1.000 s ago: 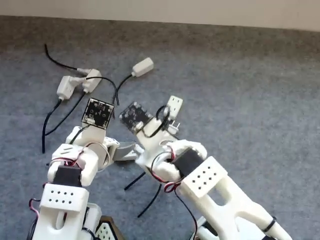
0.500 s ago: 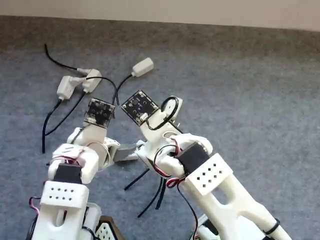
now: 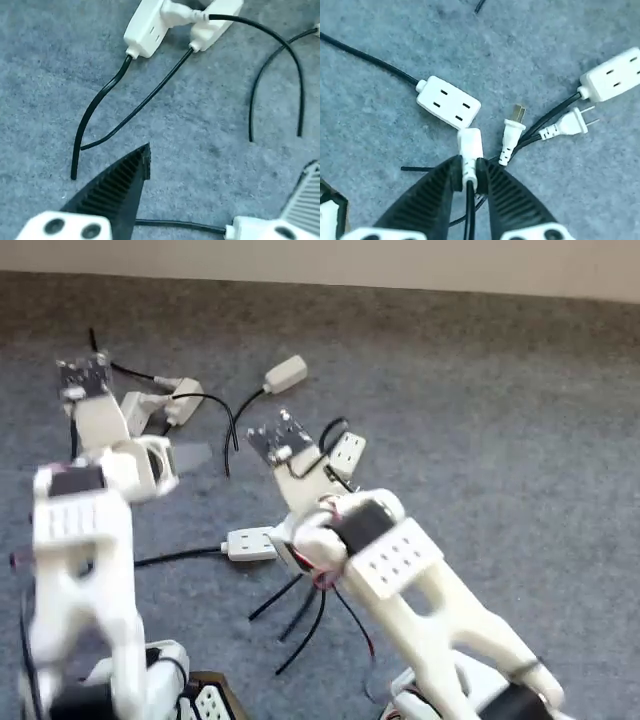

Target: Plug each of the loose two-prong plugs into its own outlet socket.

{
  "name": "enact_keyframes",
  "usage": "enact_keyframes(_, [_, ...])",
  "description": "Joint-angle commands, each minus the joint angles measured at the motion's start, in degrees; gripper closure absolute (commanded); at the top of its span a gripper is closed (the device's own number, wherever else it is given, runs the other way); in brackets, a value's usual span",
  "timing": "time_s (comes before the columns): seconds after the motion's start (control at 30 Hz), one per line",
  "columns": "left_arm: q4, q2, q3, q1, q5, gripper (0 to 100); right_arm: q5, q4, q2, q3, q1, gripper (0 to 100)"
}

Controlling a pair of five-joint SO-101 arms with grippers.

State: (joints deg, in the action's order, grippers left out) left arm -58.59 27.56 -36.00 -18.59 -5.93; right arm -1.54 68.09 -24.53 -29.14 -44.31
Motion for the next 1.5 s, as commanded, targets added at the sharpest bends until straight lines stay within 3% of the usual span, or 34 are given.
enact_keyframes(0.0, [-1.4,-22.2,16.5,-5.1,-4.3,57,-6.6,4.9,8.3,11.9,0.6,99.2])
enact_keyframes(0.17, [-4.7,-40.9,32.4,-10.3,-6.9,57,-19.5,16.6,19.3,32.0,0.7,99.2])
enact_keyframes(0.3, [-10.5,-50.1,44.4,-10.9,-8.7,56,-19.3,28.2,28.4,46.3,0.4,99.2])
enact_keyframes(0.5, [-12.5,-54.0,51.6,-12.4,-8.8,56,-23.3,32.7,43.6,60.2,0.6,99.2])
enact_keyframes(0.97, [-7.3,-54.4,51.8,-22.4,-8.8,56,-26.8,32.7,47.5,58.9,0.3,99.2])
enact_keyframes(1.47, [-5.5,-54.5,51.6,-23.3,-7.6,57,-26.7,32.7,47.6,56.7,-3.6,99.2])
